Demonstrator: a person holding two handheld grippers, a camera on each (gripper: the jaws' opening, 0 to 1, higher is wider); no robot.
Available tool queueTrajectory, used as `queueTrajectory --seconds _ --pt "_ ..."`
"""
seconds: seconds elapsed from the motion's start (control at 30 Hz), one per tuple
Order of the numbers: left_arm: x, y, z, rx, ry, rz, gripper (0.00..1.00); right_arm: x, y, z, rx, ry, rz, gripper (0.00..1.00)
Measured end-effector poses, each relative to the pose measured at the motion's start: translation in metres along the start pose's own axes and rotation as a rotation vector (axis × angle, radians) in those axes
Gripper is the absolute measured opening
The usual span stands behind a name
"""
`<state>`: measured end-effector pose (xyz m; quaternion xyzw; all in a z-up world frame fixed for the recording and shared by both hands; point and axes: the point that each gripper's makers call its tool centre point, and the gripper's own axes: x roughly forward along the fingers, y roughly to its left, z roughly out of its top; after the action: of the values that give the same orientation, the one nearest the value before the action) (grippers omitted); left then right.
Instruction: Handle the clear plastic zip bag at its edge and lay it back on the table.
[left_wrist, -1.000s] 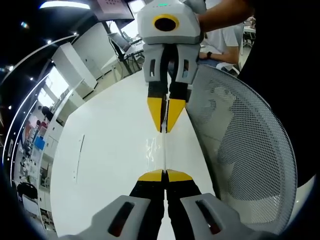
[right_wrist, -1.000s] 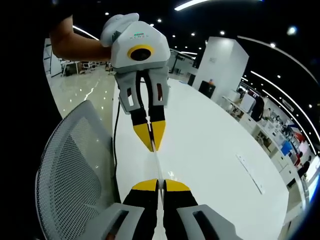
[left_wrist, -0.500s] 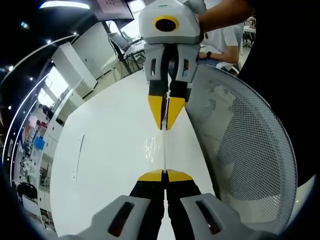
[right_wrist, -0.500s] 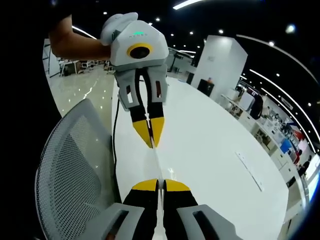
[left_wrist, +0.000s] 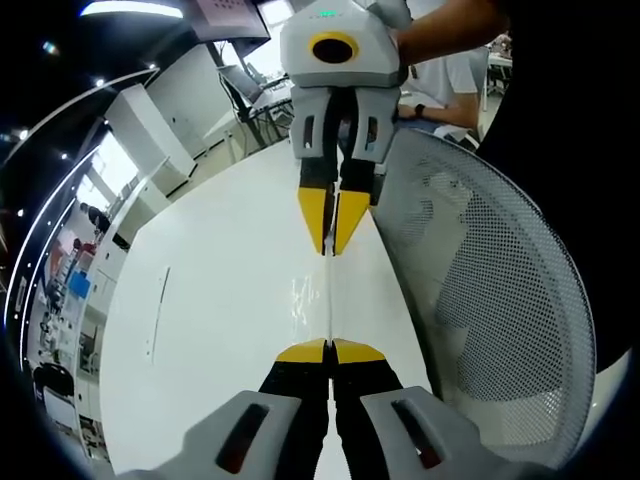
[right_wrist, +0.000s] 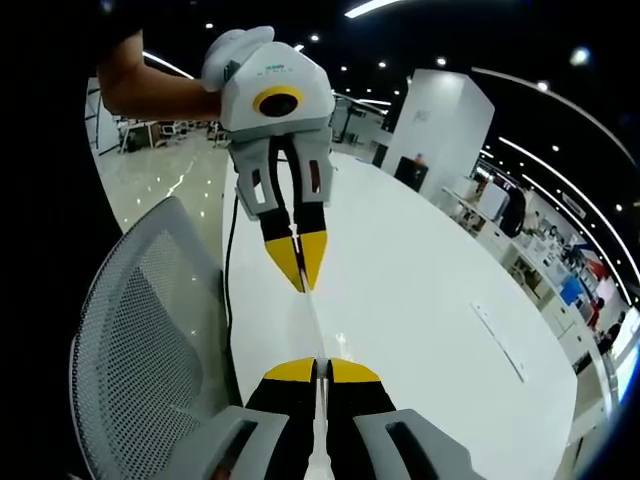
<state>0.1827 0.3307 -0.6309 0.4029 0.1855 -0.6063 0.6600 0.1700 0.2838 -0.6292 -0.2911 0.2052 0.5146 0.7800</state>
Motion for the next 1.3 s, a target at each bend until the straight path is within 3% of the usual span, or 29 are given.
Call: queueTrajectory --seconds 1.3 --pt "0.0001 -0.0017 0.0 -0.002 0.0 -0.005 0.0 -0.0025 -0.0015 -0.0039 0.005 0.002 -0.005 0.0"
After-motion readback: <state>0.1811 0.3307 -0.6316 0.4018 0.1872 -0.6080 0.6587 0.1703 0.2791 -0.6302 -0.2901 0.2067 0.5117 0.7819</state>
